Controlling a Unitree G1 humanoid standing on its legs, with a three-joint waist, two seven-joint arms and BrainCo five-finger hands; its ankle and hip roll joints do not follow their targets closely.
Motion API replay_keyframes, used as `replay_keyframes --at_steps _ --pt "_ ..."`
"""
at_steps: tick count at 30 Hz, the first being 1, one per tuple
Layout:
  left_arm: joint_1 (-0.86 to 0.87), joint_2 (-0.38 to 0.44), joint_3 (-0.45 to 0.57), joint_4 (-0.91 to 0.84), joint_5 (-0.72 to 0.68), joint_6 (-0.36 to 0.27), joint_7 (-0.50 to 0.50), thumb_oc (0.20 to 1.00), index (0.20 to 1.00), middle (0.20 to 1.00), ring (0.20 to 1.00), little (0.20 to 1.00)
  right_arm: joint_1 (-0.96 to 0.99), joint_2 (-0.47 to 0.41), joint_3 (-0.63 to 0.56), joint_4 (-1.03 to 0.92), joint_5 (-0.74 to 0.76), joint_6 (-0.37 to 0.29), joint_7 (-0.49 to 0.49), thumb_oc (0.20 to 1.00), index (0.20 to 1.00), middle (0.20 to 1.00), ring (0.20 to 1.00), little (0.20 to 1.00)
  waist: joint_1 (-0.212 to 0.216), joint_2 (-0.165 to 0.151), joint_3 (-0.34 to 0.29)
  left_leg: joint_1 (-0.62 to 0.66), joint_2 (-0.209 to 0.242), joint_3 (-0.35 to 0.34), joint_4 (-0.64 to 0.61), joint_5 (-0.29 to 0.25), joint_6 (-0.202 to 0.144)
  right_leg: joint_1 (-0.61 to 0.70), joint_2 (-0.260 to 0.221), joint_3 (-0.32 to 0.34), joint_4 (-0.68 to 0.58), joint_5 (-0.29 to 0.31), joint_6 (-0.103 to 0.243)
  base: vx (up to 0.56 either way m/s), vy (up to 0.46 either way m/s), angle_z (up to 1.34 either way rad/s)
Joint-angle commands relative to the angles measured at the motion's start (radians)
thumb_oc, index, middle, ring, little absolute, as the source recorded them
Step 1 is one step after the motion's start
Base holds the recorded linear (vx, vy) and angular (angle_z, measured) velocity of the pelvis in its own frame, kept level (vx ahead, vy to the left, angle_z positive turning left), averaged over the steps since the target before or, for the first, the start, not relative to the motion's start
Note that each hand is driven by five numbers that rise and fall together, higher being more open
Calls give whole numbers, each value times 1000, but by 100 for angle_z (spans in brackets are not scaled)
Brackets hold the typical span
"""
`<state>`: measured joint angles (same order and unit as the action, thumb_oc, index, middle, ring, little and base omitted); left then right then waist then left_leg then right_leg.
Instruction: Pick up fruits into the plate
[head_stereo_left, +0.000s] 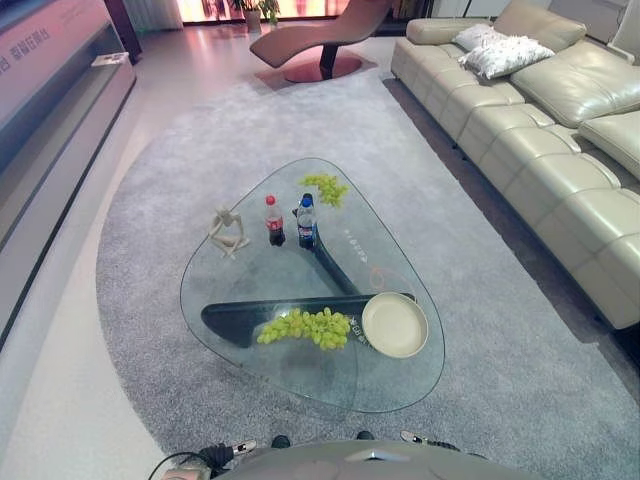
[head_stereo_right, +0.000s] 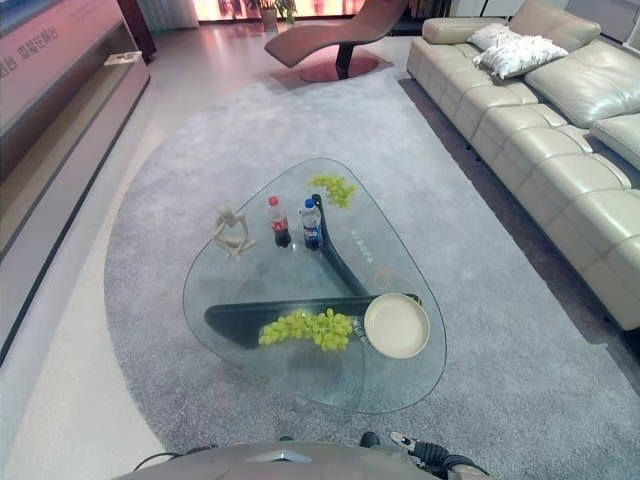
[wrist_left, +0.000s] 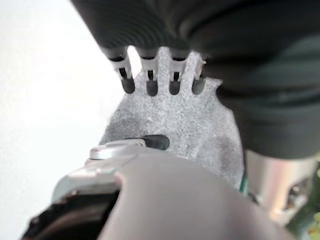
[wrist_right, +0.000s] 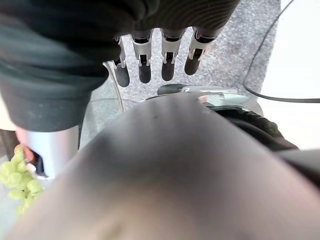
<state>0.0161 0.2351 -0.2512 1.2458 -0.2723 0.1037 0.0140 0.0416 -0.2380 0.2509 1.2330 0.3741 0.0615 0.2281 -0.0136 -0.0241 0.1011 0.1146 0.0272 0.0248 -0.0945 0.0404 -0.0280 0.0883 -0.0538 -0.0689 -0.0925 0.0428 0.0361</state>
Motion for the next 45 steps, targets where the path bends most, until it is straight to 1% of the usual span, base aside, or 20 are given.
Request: replay_keyframes --at_steps 1,3,5,7,8,9,12,15,17,19,21,22,23,24,28,29,33,37,40,45 --pt "-82 -32 -50 16 24 -48 9 1000 1000 1000 1000 1000 -58 38 50 -28 50 -36 -2 1000 1000 1000 1000 1000 -5 7 102 6 -49 40 47 -99 48 -47 -12 13 98 -27 44 0 0 0" --pt "-98 -35 -64 4 14 -78 7 1000 1000 1000 1000 1000 -75 31 54 -41 63 -50 -3 1000 1000 1000 1000 1000 -11 12 128 -20 -49 38 64 -98 49 -78 -11 16 119 -29 40 -51 1 -4" --pt "-124 -36 -80 -21 -14 -142 8 1000 1000 1000 1000 1000 -103 16 58 -60 69 -71 4 1000 1000 1000 1000 1000 -19 23 167 -60 -53 32 95 -96 49 -123 -7 21 154 -34 34 -57 12 -3" --pt "-142 -32 -89 -46 -39 -177 12 1000 1000 1000 1000 1000 -121 1 62 -77 72 -85 10 1000 1000 1000 1000 1000 -22 30 193 -90 -56 24 120 -93 48 -154 -8 19 178 -36 32 -51 13 -12" --pt "-164 -25 -99 -65 -37 -220 25 1000 1000 1000 1000 1000 -140 -16 65 -96 87 -95 16 1000 1000 1000 1000 1000 -25 38 221 -123 -60 10 143 -88 47 -187 -7 18 203 -40 29 -52 12 -15" --pt "-167 -24 -100 -67 -33 -228 30 1000 1000 1000 1000 1000 -143 -19 66 -98 91 -97 18 1000 1000 1000 1000 1000 -25 38 223 -127 -60 9 146 -88 47 -192 -7 18 206 -40 29 -32 14 -17" --pt "-219 10 -126 -163 11 -283 90 1000 1000 1000 1000 1000 -173 -58 68 -147 121 -109 29 1000 1000 1000 1000 1000 -37 61 272 -194 -69 -13 193 -78 41 -261 -1 20 257 -52 14 -16 37 -11" --pt "-270 51 -146 -254 26 -279 132 1000 1000 1000 1000 1000 -187 -89 77 -196 131 -110 28 1000 1000 1000 1000 1000 -45 74 302 -259 -81 -23 243 -76 36 -327 2 24 308 -64 4 -52 69 -7" --pt "-319 95 -174 -337 90 -277 200 1000 1000 1000 1000 1000 -193 -121 81 -244 141 -110 21 1000 1000 1000 1000 1000 -55 90 326 -322 -91 -25 296 -73 27 -387 2 24 358 -77 -5 -42 91 -20" --pt "-334 120 -183 -382 103 -265 219 1000 1000 1000 1000 1000 -194 -135 81 -268 149 -105 14 1000 1000 1000 1000 1000 -60 99 334 -344 -94 -22 316 -75 25 -414 0 26 384 -85 -8 -30 80 -18" --pt "-372 177 -205 -473 149 -235 263 1000 1000 1000 1000 1000 -196 -160 76 -307 169 -99 3 1000 1000 1000 1000 1000 -66 110 350 -392 -100 -10 362 -80 18 -454 -7 24 423 -96 -10 -47 81 -4" --pt "-417 242 -216 -548 169 -190 275 1000 1000 1000 1000 1000 -200 -181 71 -331 192 -103 -4 1000 1000 1000 1000 1000 -72 117 366 -446 -102 -1 407 -86 13 -504 -14 28 464 -103 -10 -56 47 -6" --pt "-428 256 -218 -562 173 -181 278 1000 1000 1000 1000 1000 -200 -184 69 -334 200 -105 -4 1000 1000 1000 1000 1000 -72 118 369 -458 -102 1 416 -87 13 -514 -15 28 474 -105 -10 -96 4 -6" --pt "-484 310 -220 -612 208 -134 273 1000 1000 1000 1000 1000 -200 -192 66 -346 221 -117 -1 1000 1000 1000 1000 1000 -78 121 386 -500 -101 12 450 -93 13 -554 -17 31 508 -112 -12 -61 -27 -2" --pt "-601 384 -245 -655 250 -56 284 1000 1000 1000 1000 1000 -213 -204 68 -370 244 -121 1 1000 1000 1000 1000 1000 -92 124 416 -573 -94 26 506 -93 9 -623 -9 37 564 -124 -17 -61 -42 0" --pt "-677 414 -262 -653 275 -17 295 1000 1000 1000 1000 1000 -223 -210 81 -389 264 -125 1 1000 1000 1000 1000 1000 -101 120 419 -630 -87 38 533 -97 10 -679 0 42 591 -126 -21 -68 -52 -3" --pt "-767 431 -286 -632 346 27 315 1000 1000 1000 1000 1000 -230 -207 90 -429 297 -124 -3 1000 1000 1000 1000 1000 -115 109 419 -710 -83 53 579 -108 12 -755 22 52 633 -125 -25 -43 -63 -6" --pt "-877 435 -313 -584 409 87 322 1000 1000 1000 1000 1000 -221 -192 106 -486 326 -137 -1 1000 1000 1000 1000 1000 -132 84 419 -818 -70 68 655 -133 12 -848 46 52 701 -137 -28 -39 -76 -22" --pt "-911 434 -326 -560 432 96 306 1000 1000 1000 1000 1000 -215 -187 110 -502 342 -146 4 1000 1000 1000 1000 1000 -136 74 419 -847 -65 71 675 -138 12 -874 50 50 715 -138 -28 -12 -45 -10" --pt "-995 425 -381 -491 487 149 262 1000 1000 1000 1000 1000 -198 -169 105 -548 420 -178 20 1000 1000 1000 1000 1000 -146 46 419 -925 -65 66 721 -153 20 -943 62 45 755 -140 -23 -25 -81 -5"
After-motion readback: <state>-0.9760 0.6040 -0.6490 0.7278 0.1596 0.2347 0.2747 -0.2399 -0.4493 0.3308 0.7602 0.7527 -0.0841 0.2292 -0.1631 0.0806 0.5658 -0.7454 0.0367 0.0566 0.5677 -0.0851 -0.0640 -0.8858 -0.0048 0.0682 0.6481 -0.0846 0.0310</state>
